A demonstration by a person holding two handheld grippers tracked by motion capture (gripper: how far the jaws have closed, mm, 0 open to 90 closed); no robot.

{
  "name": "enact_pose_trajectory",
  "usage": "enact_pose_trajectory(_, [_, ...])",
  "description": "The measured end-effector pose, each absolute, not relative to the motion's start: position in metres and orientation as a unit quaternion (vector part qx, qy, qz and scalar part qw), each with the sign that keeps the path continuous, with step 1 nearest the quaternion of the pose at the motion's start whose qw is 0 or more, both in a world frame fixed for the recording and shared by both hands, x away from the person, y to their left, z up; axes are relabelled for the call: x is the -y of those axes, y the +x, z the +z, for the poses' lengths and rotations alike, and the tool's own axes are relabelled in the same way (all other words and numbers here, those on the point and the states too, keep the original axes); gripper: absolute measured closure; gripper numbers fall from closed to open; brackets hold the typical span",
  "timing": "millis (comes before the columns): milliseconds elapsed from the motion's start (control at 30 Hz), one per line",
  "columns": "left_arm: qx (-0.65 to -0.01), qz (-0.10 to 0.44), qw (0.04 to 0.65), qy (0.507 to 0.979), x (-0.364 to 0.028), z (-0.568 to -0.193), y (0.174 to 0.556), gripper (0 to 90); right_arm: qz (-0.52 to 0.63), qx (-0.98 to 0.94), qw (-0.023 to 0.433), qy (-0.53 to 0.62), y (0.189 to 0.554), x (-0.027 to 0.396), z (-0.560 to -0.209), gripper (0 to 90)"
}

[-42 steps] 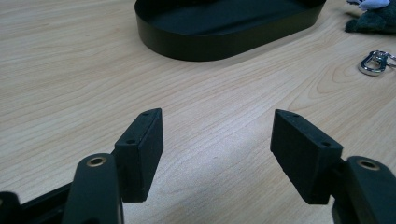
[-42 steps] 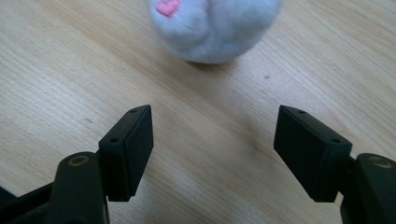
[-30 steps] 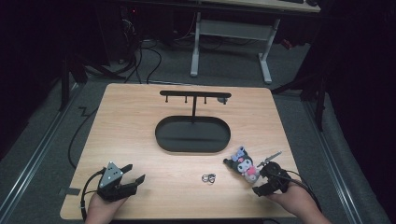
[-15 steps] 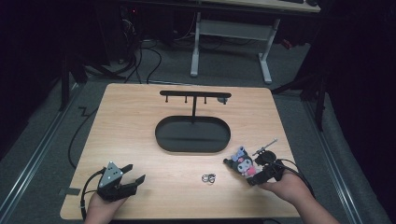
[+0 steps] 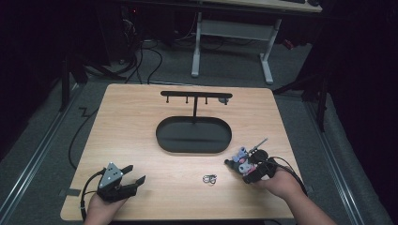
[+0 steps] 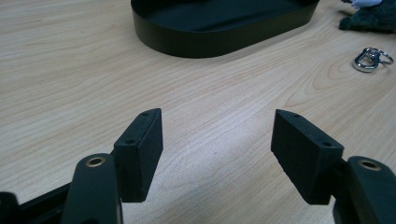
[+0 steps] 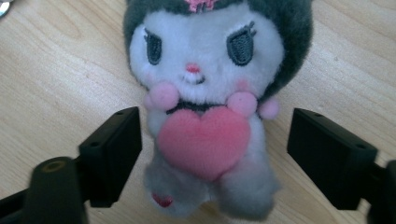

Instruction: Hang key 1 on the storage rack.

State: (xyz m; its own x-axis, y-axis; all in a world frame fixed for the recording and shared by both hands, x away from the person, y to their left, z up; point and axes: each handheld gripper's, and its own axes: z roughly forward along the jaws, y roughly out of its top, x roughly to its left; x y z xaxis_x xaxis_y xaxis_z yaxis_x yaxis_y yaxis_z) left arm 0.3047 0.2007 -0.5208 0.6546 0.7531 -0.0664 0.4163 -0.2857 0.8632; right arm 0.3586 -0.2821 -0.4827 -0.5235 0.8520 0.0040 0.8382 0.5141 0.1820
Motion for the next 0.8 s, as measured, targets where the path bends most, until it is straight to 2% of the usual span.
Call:
enact_pose_trajectory(233, [-0.373,0.180,0.464,0.783,-0.200,-0.521,0.305,34.8,0.087,-0.869,0.040,0.486,0.357,0.282,-0.484,43.6])
enact_pose_trajectory(433, [-0.373,0.180,0.463,0.783,-0.200,-0.521,0.305,34.8,0.097,-0.866,0.046,0.488,0.354,0.283,-0.483,47.2])
enact_pose_trajectory(800, [-0.373,0.182,0.464,0.783,-0.199,-0.521,0.304,34.8,0.102,-0.872,0.035,0.478,0.347,0.279,-0.468,47.8])
